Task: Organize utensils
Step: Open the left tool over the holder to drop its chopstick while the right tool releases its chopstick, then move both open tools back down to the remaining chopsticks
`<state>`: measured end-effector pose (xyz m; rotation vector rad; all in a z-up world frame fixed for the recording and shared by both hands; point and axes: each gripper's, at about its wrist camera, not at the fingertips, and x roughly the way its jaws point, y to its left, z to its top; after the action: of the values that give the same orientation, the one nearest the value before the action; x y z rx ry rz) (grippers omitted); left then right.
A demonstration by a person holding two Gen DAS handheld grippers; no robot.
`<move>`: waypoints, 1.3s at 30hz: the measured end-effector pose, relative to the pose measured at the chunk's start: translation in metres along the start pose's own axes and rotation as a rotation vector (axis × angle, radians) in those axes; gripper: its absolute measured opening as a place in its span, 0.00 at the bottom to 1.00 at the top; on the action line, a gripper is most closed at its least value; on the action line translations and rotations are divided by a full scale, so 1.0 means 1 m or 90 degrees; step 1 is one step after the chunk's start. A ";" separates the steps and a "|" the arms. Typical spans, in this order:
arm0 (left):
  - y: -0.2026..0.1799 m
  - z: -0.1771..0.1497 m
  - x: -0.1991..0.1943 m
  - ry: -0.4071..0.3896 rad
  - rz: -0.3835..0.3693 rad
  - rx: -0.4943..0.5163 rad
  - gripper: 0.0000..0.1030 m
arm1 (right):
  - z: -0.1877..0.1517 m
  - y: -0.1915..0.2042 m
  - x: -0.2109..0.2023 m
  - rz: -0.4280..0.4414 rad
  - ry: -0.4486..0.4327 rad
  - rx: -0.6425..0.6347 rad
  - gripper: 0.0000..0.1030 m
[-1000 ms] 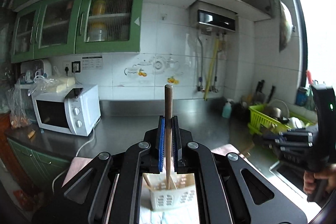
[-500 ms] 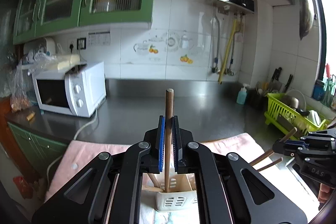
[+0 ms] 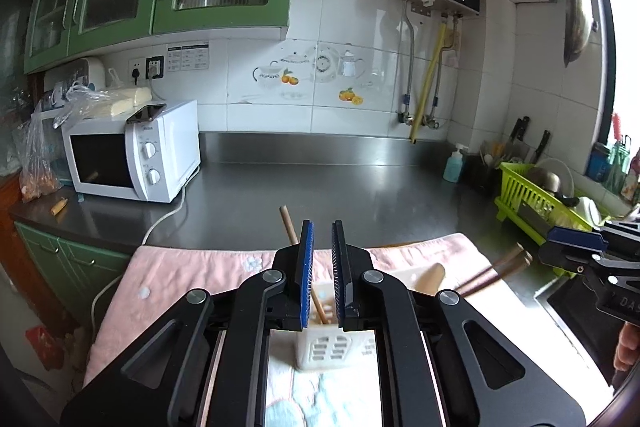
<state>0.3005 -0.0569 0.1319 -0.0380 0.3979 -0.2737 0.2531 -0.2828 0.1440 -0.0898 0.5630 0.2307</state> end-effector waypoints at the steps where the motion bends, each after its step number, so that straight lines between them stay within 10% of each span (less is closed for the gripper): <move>1: 0.000 -0.002 -0.008 0.000 0.002 0.001 0.14 | -0.006 0.003 -0.007 0.003 -0.001 -0.001 0.26; 7: -0.001 -0.039 -0.059 0.022 0.012 0.010 0.21 | -0.050 0.023 -0.039 0.024 0.004 0.009 0.29; 10: 0.001 -0.065 -0.083 0.028 0.022 0.011 0.40 | -0.086 0.041 -0.050 0.026 0.017 0.003 0.29; 26: 0.007 -0.183 -0.158 0.106 0.046 0.022 0.46 | -0.255 0.094 -0.035 0.074 0.175 0.070 0.19; 39: -0.004 -0.248 -0.168 0.182 0.022 0.037 0.45 | -0.283 0.107 -0.021 0.080 0.217 0.085 0.13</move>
<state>0.0547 -0.0109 -0.0333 0.0660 0.6741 -0.2575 0.0633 -0.2245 -0.0853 0.0366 0.9232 0.3022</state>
